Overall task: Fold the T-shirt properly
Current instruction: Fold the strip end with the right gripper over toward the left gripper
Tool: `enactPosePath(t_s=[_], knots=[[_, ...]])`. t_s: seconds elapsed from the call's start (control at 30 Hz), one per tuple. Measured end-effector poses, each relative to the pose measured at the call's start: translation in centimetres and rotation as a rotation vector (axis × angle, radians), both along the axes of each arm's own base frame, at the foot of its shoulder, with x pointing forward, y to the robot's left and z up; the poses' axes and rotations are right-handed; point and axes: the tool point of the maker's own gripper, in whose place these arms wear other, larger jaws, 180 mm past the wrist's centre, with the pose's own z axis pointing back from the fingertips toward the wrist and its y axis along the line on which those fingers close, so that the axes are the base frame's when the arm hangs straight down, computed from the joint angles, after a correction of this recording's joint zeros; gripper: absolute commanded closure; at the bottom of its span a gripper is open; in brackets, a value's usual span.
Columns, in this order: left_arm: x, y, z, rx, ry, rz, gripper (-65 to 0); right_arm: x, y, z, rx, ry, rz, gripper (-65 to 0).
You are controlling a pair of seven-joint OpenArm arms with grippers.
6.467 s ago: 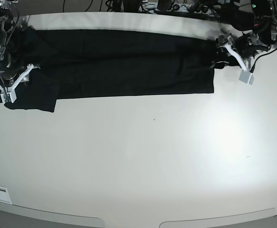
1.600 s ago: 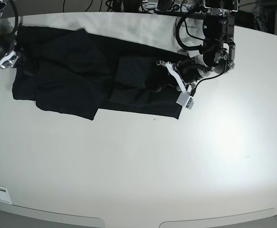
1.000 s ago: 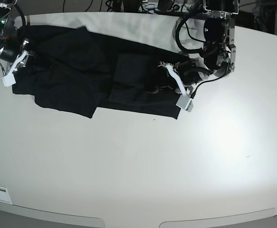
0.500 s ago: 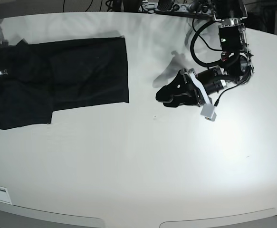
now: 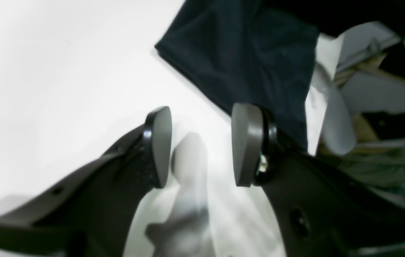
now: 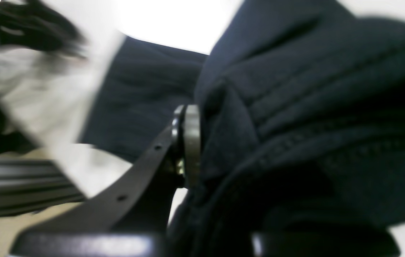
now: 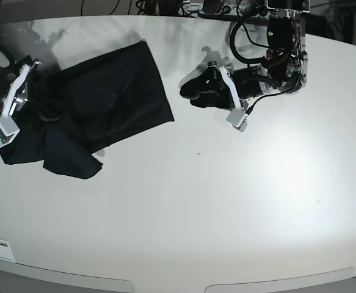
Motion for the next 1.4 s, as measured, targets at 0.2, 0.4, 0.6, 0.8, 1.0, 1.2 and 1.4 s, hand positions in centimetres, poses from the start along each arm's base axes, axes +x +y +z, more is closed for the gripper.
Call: enactPosePath(t_s=[0.2, 0.4, 0.6, 0.8, 1.0, 1.2, 1.4], knots=[[-0.2, -0.5, 0.1, -0.011, 0.0, -0.012, -29.3, -0.2, 2.3, -0.7, 0.116, -0.011, -0.019, 0.0], [0.0, -0.4, 0.2, -0.01, -0.003, -0.011, -29.3, -0.9, 7.0, -2.5, 0.241, 0.023, 0.076, -11.7], [0.2, -0.5, 0.4, -0.015, -0.008, -0.01, -29.3, -3.3, 12.6, -6.6, 0.202, 0.168, 0.296, -47.3], [0.5, -0.4, 0.6, -0.012, -0.018, -0.01, -29.3, -0.3, 12.5, -5.8, 0.096, 0.074, 0.319, -47.2], [0.6, 0.7, 0.4, 0.017, -0.025, -0.012, -29.3, -3.0, 15.4, -2.7, 0.327, 0.101, 0.458, -47.1], [0.8, 1.1, 0.5, 0.024, -0.032, -0.009, -29.3, -3.0, 15.4, -3.1, 0.3, 0.109, 0.457, -47.1], [1.0, 1.3, 0.5, 0.027, -0.036, -0.004, 0.0, 0.4, 13.6, -3.2, 0.182, 0.018, 0.366, -25.3]])
